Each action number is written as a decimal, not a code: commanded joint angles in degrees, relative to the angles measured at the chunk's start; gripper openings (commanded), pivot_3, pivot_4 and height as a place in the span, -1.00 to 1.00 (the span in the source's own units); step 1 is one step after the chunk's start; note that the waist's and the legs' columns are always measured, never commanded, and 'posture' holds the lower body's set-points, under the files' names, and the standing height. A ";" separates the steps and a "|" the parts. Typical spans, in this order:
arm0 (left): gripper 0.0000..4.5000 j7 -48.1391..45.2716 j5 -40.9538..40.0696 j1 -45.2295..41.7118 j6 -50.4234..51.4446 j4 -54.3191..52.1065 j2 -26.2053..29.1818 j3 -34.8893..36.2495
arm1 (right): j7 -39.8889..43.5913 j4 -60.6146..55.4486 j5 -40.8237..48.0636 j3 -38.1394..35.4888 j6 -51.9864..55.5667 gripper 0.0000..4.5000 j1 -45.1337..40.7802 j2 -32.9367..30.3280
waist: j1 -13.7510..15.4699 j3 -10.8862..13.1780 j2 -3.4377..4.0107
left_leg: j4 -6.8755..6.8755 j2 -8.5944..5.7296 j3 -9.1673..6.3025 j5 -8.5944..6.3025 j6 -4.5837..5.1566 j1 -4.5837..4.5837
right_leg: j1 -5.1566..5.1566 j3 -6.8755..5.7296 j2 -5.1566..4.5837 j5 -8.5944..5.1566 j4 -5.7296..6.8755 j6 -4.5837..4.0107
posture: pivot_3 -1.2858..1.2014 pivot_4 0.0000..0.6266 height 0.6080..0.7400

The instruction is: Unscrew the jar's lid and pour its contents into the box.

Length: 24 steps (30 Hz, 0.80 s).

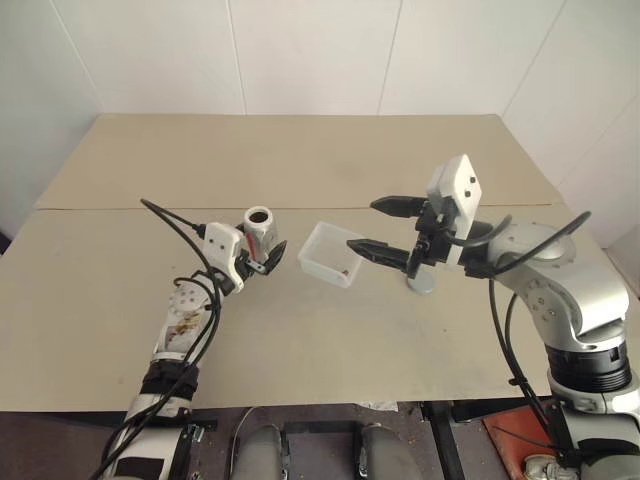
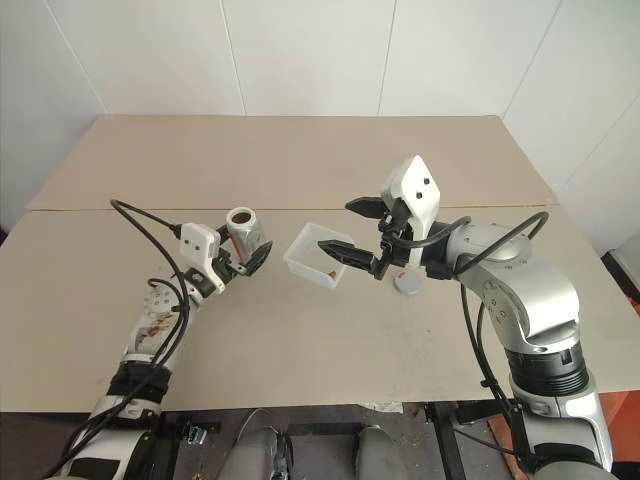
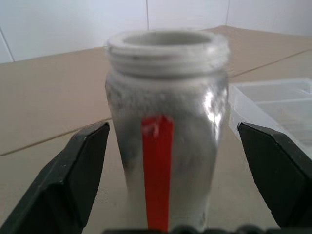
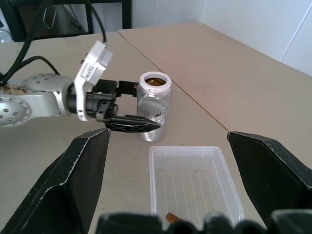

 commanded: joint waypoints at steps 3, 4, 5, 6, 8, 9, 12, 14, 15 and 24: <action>0.99 -8.70 -6.52 11.74 10.08 -19.50 11.14 4.81 | 0.41 -1.90 0.27 -2.54 -0.22 1.00 1.71 -2.25 | -0.43 -0.01 0.02 | -0.08 0.06 -0.01 0.00 -0.01 0.00 | -0.06 0.02 0.00 -0.01 -0.01 -0.01 | 0.03 -0.52 1.00; 0.99 -9.91 -8.22 14.11 11.75 -22.64 13.32 6.48 | 0.71 -1.72 0.08 -2.95 -0.47 1.00 2.39 -3.03 | -0.40 -0.01 0.02 | -0.13 0.04 -0.01 0.00 -0.01 0.02 | -0.07 0.04 -0.03 -0.01 -0.01 -0.01 | 0.03 -0.52 1.00; 0.99 -10.66 -9.63 15.76 13.43 -25.19 14.98 7.83 | 1.12 -1.48 -0.05 -3.33 -0.82 1.00 3.00 -3.79 | -0.29 -0.01 0.02 | -0.13 0.05 -0.01 0.00 -0.01 0.02 | -0.10 0.05 -0.03 -0.01 -0.01 -0.01 | 0.03 -0.52 1.00; 0.99 -11.81 -11.14 17.60 14.40 -27.62 16.80 9.87 | 1.57 -1.32 -0.28 -3.65 -1.24 1.00 3.65 -4.64 | -0.05 -0.01 0.02 | -0.13 0.04 -0.03 0.00 -0.01 0.01 | -0.09 0.04 -0.05 -0.02 0.00 -0.02 | 0.03 -0.52 1.00; 0.99 -14.98 -15.68 20.65 17.70 -32.07 20.80 14.90 | 3.00 -0.68 -1.24 -4.29 -2.80 1.00 5.19 -6.71 | 0.24 -0.01 0.02 | -0.12 0.03 -0.01 0.00 -0.01 0.02 | -0.07 0.00 -0.08 -0.02 -0.01 -0.03 | 0.03 -0.52 1.00; 0.99 -17.82 -18.46 21.97 18.90 -33.62 23.16 18.02 | 3.74 -0.41 -1.66 -4.60 -3.59 1.00 6.00 -7.68 | 0.29 0.00 0.02 | -0.12 0.02 -0.02 0.00 -0.01 0.05 | -0.04 0.00 -0.08 -0.02 -0.03 -0.03 | 0.03 -0.52 1.00; 0.99 -27.88 -24.29 23.08 20.71 -35.45 30.45 23.96 | 6.98 2.16 -3.78 -5.81 -8.72 1.00 9.02 -10.49 | 0.32 -0.01 0.02 | -0.13 0.04 0.02 0.00 -0.02 0.08 | -0.05 0.00 -0.07 -0.04 -0.04 -0.07 | 0.03 -0.52 1.00; 0.99 -30.65 -25.22 21.30 20.99 -33.59 33.57 26.05 | 9.27 3.95 -4.37 -7.03 -11.90 1.00 11.54 -11.66 | 0.55 -0.02 0.04 | -0.13 0.02 0.08 0.00 -0.02 0.08 | -0.05 -0.02 -0.07 -0.07 -0.05 -0.09 | 0.03 -0.52 1.00; 0.99 -30.73 -25.49 20.20 21.16 -32.85 34.15 26.29 | 9.96 5.15 -4.06 -7.80 -12.44 1.00 12.16 -11.89 | 0.61 -0.03 0.07 | -0.13 0.01 0.11 0.00 -0.02 0.10 | -0.04 -0.01 -0.07 -0.08 -0.07 -0.10 | 0.03 -0.52 1.00; 0.99 -35.23 -24.05 18.26 18.67 -28.77 33.92 26.43 | 13.74 7.07 -4.07 -9.73 -13.16 1.00 15.37 -14.48 | -0.08 -0.02 0.06 | -0.31 0.03 0.20 0.02 -0.06 0.14 | -0.09 0.08 0.01 -0.09 -0.09 -0.10 | 0.03 -0.52 1.00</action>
